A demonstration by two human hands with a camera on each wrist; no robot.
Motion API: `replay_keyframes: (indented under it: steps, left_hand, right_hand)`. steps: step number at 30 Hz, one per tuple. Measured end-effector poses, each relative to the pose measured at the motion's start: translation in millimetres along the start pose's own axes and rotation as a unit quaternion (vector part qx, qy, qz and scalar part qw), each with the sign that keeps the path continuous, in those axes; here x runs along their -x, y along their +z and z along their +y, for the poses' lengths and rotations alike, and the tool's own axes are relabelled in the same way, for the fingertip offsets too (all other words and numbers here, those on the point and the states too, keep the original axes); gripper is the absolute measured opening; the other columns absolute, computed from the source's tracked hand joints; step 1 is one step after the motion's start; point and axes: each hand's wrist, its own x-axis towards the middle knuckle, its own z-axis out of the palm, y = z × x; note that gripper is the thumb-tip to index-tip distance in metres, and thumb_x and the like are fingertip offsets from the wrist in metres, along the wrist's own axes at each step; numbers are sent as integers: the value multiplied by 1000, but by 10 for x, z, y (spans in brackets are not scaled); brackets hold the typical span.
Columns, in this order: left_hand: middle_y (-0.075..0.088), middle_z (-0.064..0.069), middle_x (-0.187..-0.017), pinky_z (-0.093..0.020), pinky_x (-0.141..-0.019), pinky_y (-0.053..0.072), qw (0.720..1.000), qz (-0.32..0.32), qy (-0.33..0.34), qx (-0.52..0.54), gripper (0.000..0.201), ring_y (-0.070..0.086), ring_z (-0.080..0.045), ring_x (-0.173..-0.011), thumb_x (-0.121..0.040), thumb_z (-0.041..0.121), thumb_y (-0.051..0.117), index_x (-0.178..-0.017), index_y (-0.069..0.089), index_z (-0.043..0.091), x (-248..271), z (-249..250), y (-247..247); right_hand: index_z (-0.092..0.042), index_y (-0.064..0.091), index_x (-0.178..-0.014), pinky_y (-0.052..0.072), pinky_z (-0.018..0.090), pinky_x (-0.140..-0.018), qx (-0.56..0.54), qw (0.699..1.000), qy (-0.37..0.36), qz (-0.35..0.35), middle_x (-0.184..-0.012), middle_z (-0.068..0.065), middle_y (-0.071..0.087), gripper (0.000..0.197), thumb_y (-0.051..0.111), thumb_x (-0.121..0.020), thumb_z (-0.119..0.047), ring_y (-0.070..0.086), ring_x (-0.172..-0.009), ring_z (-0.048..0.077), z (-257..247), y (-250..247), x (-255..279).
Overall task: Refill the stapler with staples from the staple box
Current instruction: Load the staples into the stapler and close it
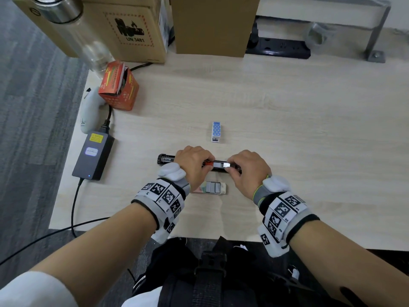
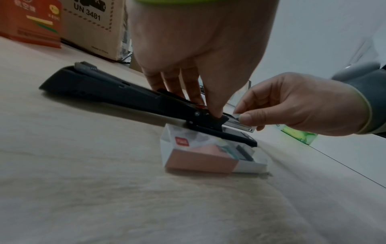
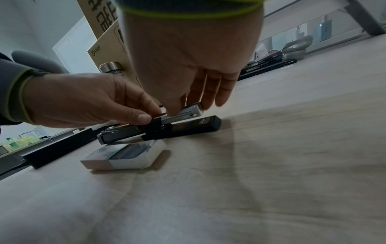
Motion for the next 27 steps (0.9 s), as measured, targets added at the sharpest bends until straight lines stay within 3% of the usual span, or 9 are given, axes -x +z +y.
replay_keyframes:
  steps: [6,12,20,24,27]
  left_hand:
    - [67,3,-96,-42,-81,42,1000,1,-11,9,13,54,-25,-90,-81,26,63,-94,66,27,10,-2,3]
    - [66,3,-97,-40,-81,40,1000,0,-10,4,12,54,-25,-91,-82,27,62,-94,65,27,13,-8,-2]
    - [66,3,-97,-36,-79,37,1000,-1,-1,6,12,55,-23,-88,-82,26,62,-93,65,28,11,-27,0]
    - [64,2,-102,-35,-79,36,998,37,49,-15,17,54,-25,-94,-80,23,65,-97,65,23,58,10,-17]
    - [62,-2,-101,-35,-76,36,992,78,98,-22,20,52,-25,-90,-79,21,67,-99,64,19,150,35,-47]
  right_hand:
    - [-17,64,-104,45,36,-76,-1,1000,18,-5,-98,7,63,27,71,-78,-20,55,-91,29,-12,40,-4]
    - [-13,64,-79,47,36,-66,-8,998,-10,67,-88,4,61,12,74,-72,-15,53,-78,28,75,33,91]
    - [-12,67,-83,49,39,-68,-7,999,-6,48,-92,5,62,14,75,-71,-15,55,-80,30,42,124,127]
    - [-14,65,-84,48,39,-68,-6,998,-9,68,-91,4,60,14,73,-72,-15,53,-80,28,22,86,156]
    - [-15,65,-84,43,36,-65,-7,995,-52,80,-87,6,58,12,71,-73,-12,50,-76,28,0,55,219]
